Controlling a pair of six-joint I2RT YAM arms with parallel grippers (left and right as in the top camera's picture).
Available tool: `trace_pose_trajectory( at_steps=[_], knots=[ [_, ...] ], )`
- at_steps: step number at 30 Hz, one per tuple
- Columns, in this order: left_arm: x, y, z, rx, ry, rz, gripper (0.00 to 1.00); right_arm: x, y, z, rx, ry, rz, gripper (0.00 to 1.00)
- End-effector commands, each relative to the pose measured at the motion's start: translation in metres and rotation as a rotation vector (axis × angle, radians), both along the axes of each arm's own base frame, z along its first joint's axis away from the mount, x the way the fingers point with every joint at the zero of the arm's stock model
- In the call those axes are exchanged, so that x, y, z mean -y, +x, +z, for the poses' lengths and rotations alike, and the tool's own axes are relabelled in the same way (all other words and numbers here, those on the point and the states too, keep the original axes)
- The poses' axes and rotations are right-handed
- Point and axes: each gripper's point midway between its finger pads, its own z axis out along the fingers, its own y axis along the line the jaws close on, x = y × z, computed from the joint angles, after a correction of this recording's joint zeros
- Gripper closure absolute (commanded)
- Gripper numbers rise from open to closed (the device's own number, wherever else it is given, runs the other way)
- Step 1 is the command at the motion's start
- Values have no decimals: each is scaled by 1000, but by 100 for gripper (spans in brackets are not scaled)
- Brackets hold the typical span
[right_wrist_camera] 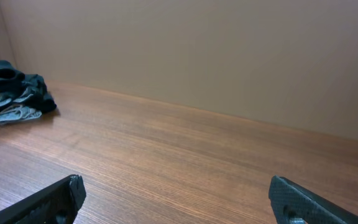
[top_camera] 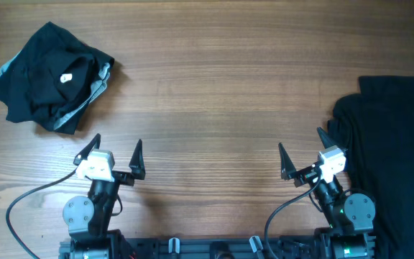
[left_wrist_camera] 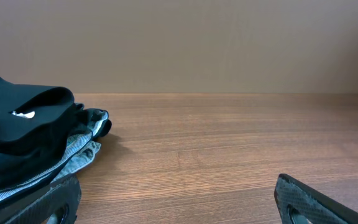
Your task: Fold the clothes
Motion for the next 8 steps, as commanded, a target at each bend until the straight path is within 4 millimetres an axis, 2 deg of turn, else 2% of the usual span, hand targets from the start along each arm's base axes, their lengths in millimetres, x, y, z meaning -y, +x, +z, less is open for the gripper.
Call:
trace_pose_trajectory(
  at_steps=[1, 8],
  knots=[
    [3, -1, -1, -1, -10, -16, 0, 3, 1, 1, 4, 10, -19, 0],
    [3, -1, -1, -1, -10, -16, 0, 3, 1, 1, 4, 10, -19, 0]
  ],
)
